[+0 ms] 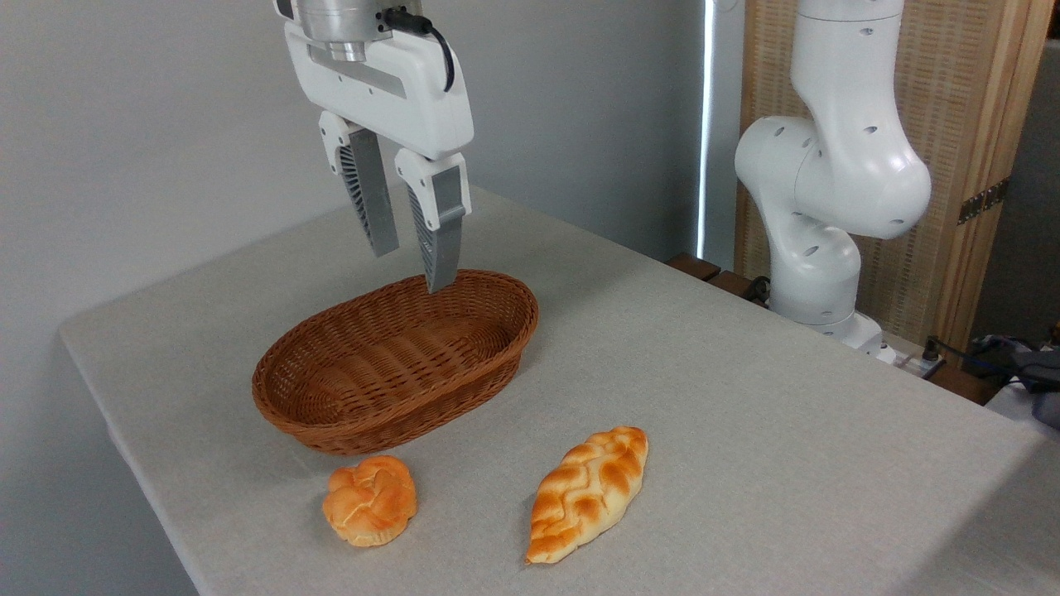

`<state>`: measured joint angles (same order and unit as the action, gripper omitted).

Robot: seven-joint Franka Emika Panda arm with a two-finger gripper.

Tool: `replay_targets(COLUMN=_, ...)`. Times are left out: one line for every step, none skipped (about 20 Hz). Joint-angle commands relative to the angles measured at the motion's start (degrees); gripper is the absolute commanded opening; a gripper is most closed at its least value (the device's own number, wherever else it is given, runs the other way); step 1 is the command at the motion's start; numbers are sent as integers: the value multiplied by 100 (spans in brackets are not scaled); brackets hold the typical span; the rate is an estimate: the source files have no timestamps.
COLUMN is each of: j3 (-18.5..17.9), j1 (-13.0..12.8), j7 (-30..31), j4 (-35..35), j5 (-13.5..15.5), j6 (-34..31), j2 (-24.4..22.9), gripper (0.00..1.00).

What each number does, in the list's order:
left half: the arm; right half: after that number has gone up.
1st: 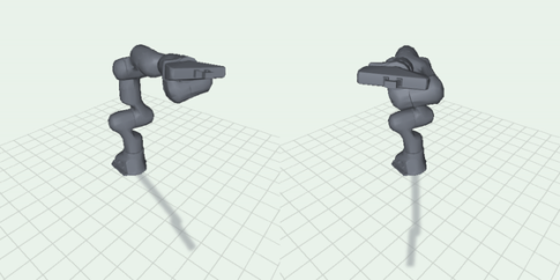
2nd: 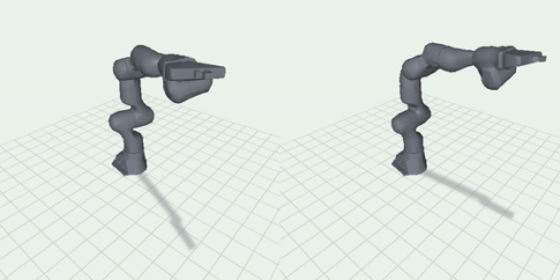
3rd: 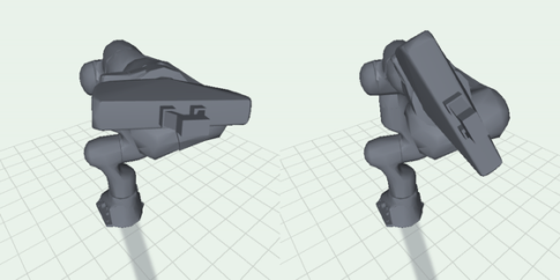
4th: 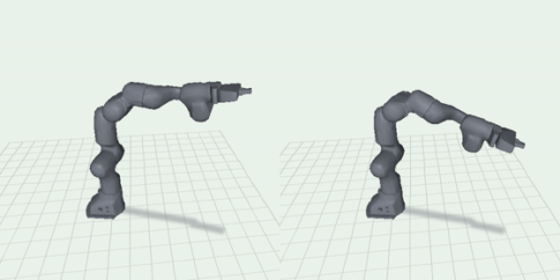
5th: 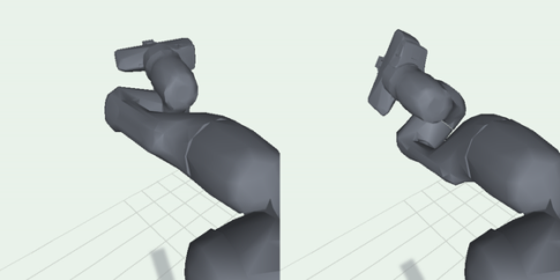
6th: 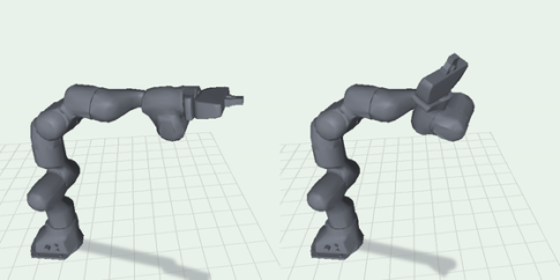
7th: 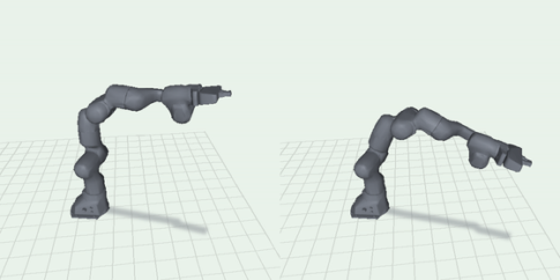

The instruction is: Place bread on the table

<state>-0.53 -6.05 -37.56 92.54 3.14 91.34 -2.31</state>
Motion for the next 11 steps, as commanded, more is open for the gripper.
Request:
replay_targets(j3=-61, j1=-10, j7=12, j4=-140, j5=91, j6=-256, j2=11, gripper=100)
replay_targets(j3=-61, j1=-10, j7=11, j4=-149, j5=91, j6=-257, j2=11, gripper=100)
replay_targets(j3=-61, j1=-10, j7=11, j4=-140, j5=91, j6=-257, j2=11, gripper=100)
replay_targets(j3=-61, j1=-10, j7=11, j4=-140, j5=91, j6=-248, j2=11, gripper=100)
replay_targets(j3=-61, j1=-10, j7=-6, j4=-140, j5=91, j6=-248, j2=11, gripper=100)
replay_targets(j3=-70, j1=-10, j7=-15, j4=-140, j5=117, j6=-248, j2=11, gripper=100)
replay_targets(j3=-78, j1=-10, j7=-6, j4=-140, j5=117, j6=-239, j2=2, gripper=100)
replay_targets(j3=-78, j1=-10, j7=-15, j4=-140, j5=126, j6=-239, j2=2, gripper=100)
replay_targets(j3=-78, j1=-10, j7=-6, j4=-140, j5=126, j6=-239, j2=-6, gripper=100)
replay_targets(j3=-87, j1=-10, j7=-15, j4=-140, j5=126, j6=-239, j2=-6, gripper=100)
replay_targets(j3=-87, j1=-10, j7=-6, j4=-140, j5=126, j6=-239, j2=-6, gripper=100)
